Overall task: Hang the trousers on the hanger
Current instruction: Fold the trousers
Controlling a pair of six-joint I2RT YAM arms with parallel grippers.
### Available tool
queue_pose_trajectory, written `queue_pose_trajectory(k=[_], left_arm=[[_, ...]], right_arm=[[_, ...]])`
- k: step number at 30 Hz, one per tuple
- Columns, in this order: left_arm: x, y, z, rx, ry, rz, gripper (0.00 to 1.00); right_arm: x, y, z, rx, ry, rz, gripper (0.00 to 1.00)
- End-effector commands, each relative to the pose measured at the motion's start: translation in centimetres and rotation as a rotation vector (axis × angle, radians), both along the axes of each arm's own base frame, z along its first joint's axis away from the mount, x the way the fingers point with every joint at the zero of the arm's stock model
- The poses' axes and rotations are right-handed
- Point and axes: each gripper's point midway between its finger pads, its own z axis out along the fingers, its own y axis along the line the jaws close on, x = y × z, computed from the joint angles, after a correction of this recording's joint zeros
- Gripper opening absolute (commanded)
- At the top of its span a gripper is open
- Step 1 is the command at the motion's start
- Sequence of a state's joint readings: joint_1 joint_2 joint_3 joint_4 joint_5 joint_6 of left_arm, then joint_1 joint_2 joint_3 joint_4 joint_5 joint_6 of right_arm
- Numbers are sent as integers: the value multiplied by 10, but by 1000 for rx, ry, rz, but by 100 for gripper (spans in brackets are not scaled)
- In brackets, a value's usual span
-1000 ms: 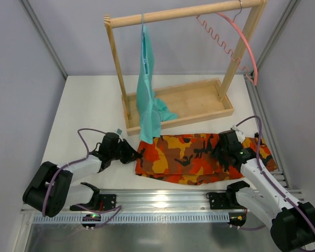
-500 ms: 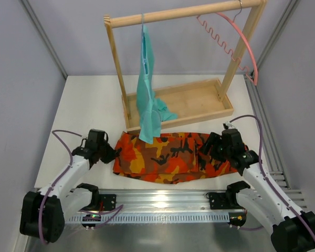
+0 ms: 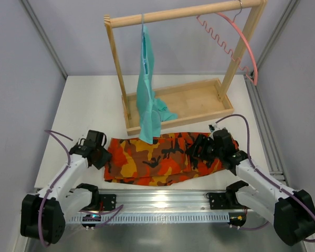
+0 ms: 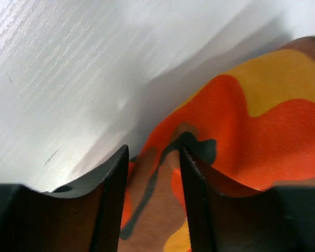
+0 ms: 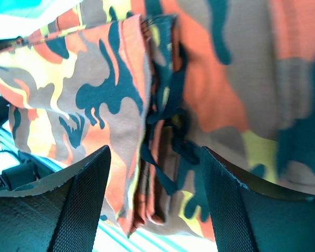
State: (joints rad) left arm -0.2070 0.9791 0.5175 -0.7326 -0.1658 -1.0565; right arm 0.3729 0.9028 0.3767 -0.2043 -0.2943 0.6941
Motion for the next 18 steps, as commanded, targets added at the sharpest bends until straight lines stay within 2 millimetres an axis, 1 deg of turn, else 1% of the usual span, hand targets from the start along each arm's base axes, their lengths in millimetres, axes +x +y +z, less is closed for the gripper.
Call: queue_pose_trajectory(k=[1, 2, 3, 4, 5, 7, 9, 10, 11, 12, 13, 15, 16, 17, 18], left_arm=[[19, 10, 30, 38, -96, 48, 46], [27, 7, 42, 30, -128, 37, 54], [29, 7, 48, 32, -139, 18, 57], [32, 4, 54, 28, -148, -1, 59], [40, 2, 68, 26, -178, -18, 62], [45, -1, 76, 29, -195, -69, 66], [51, -9, 84, 3, -208, -111, 68], [51, -11, 84, 1, -198, -131, 70], [51, -13, 84, -8, -194, -145, 72], [52, -13, 86, -4, -196, -150, 75], [52, -11, 85, 7, -191, -153, 76], [52, -7, 83, 29, -188, -151, 77], [53, -6, 83, 35, -195, -150, 77], [54, -6, 83, 37, -204, -151, 77], [54, -7, 79, 31, -204, -149, 77]], right_arm=[[9, 20, 9, 42, -52, 28, 72], [11, 20, 7, 29, -50, 17, 72], [10, 22, -1, 18, -22, 18, 72], [10, 28, 0, 23, -30, 37, 72], [10, 30, -3, 14, -22, 37, 72], [12, 31, -11, -15, -12, 27, 72], [13, 33, -15, -25, -10, 28, 71], [12, 33, -22, -36, 7, 35, 70], [17, 37, -18, -22, -16, 45, 67], [19, 40, -17, -20, -20, 54, 62], [20, 43, -19, -19, -18, 68, 48], [25, 47, -12, -8, -35, 81, 33], [25, 48, -10, -7, -43, 91, 17], [27, 47, -5, -16, -61, 95, 8], [26, 42, -3, -51, -48, 89, 4]])
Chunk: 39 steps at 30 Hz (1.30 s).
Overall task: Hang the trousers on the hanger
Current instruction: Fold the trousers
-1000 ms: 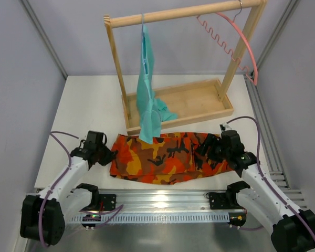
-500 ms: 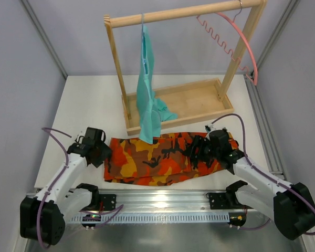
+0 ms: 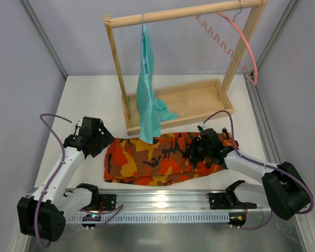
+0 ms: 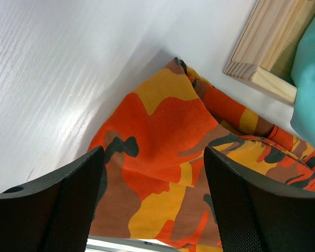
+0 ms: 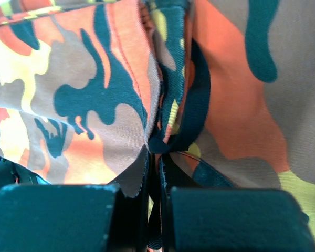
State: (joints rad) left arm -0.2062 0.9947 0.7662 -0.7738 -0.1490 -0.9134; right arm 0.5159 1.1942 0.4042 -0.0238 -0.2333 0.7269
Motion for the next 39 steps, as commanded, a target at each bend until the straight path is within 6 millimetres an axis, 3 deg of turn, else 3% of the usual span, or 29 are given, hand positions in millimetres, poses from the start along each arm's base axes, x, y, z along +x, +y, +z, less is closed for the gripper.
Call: queue_pose_trajectory(k=[1, 3, 6, 12, 17, 29, 33, 39], left_arm=[[10, 0, 4, 5, -56, -13, 77], [12, 1, 4, -1, -63, 3, 77], [15, 5, 6, 23, -70, 19, 77], [18, 14, 9, 81, -53, 18, 77], [21, 17, 18, 109, -56, 5, 77], [18, 11, 22, 78, -72, -27, 77], [21, -8, 22, -1, -100, -105, 78], [18, -63, 7, -275, -180, -270, 79]], right_arm=[[25, 4, 38, -12, -139, 3, 4], [24, -7, 56, -59, -164, 5, 4], [17, -26, 66, -156, -127, -9, 4], [6, -51, 66, -228, -95, -52, 4], [18, -97, 72, -304, -62, -157, 4], [33, -153, 96, -415, -14, -319, 4], [34, -170, 109, -410, -1, -397, 4], [32, -195, 118, -433, 47, -485, 4]])
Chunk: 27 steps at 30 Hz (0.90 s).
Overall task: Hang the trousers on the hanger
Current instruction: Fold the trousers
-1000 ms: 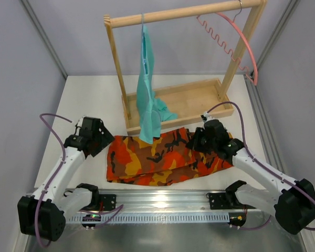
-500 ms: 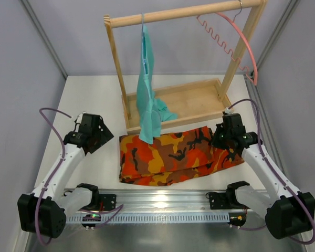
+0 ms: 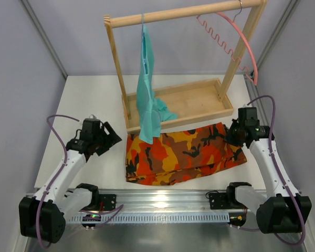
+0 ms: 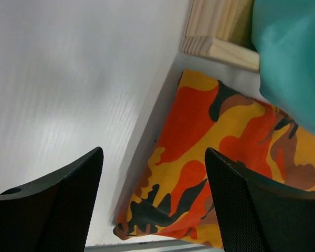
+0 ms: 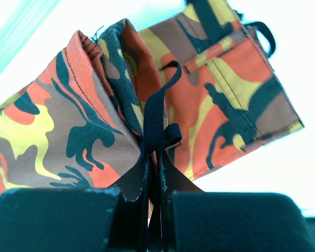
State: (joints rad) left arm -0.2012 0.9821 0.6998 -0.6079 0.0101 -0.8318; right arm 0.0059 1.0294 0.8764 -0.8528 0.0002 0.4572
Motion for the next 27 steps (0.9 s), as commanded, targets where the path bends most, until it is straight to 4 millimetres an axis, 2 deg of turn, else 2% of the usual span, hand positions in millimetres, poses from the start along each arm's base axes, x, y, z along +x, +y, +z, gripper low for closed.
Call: queue_pose_trajectory(k=[1, 5, 6, 8, 12, 17, 21, 25, 27], left_arm=[[4, -37, 5, -187, -80, -123, 79], [-1, -33, -6, -179, -54, -99, 79], [-4, -36, -11, -195, -41, -100, 79], [0, -44, -7, -253, -75, -114, 79], [-4, -60, -5, -340, -93, -162, 79], [-18, -74, -21, -364, -92, -208, 82], [-18, -90, -29, -401, -87, -245, 82], [-18, -95, -50, -403, -8, -224, 81], [-14, -97, -52, -410, -2, -216, 79]], right_arm=[[5, -23, 20, -76, -4, -51, 4], [4, -45, 24, -111, 21, -111, 4], [5, -46, 25, -106, 15, -109, 4], [8, -45, 25, -97, 3, -112, 4], [11, -35, 13, -47, 2, -81, 4], [9, -44, 4, -86, 24, -93, 4], [10, -40, 1, -69, 24, -77, 4], [10, -39, -2, -66, 27, -70, 4], [8, -39, -7, -66, 36, -66, 4]])
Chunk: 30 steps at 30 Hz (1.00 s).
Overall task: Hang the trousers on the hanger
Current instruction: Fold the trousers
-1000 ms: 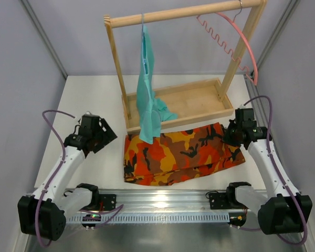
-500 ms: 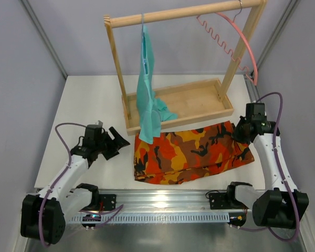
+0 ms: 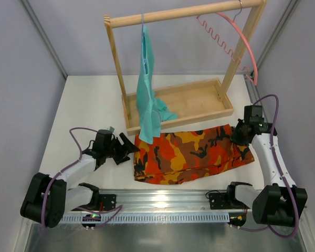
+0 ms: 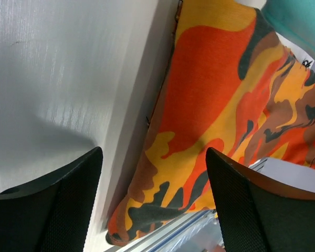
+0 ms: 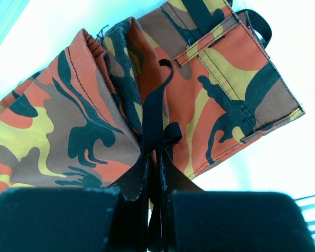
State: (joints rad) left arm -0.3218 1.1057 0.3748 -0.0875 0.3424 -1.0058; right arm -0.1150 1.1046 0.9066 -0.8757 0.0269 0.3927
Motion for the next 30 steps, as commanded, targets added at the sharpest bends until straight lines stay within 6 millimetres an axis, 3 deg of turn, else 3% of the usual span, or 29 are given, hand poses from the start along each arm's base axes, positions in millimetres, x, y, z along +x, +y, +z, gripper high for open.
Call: queue_pose_trajectory(k=[1, 3, 5, 7, 9, 13, 18, 23, 25, 30], left_arm=[[17, -12, 8, -68, -42, 9, 77], [18, -15, 8, -87, -35, 7, 72], [20, -16, 6, -82, -10, 16, 44], [15, -3, -6, 7, 90, 63, 10], [13, 12, -18, 104, 154, 110, 0], [8, 45, -27, 198, 231, 192, 1], [5, 94, -16, 324, 259, 278, 0], [8, 128, -5, 464, 257, 299, 0], [8, 134, -6, 496, 269, 297, 0], [10, 141, -9, 512, 282, 332, 0]], right_arm=[[7, -1, 1, -7, -36, 19, 4], [7, -1, -4, -2, -32, 21, 4], [8, 12, -7, 61, -35, 48, 4], [9, 20, -12, 104, -45, 65, 4], [9, 31, -16, 160, -59, 86, 4], [6, 47, -30, 237, -77, 114, 5], [1, 60, -48, 298, -85, 136, 14], [13, 81, -38, 401, -162, 222, 41], [14, 89, -36, 434, -180, 262, 48], [13, 98, -50, 467, -162, 327, 53]])
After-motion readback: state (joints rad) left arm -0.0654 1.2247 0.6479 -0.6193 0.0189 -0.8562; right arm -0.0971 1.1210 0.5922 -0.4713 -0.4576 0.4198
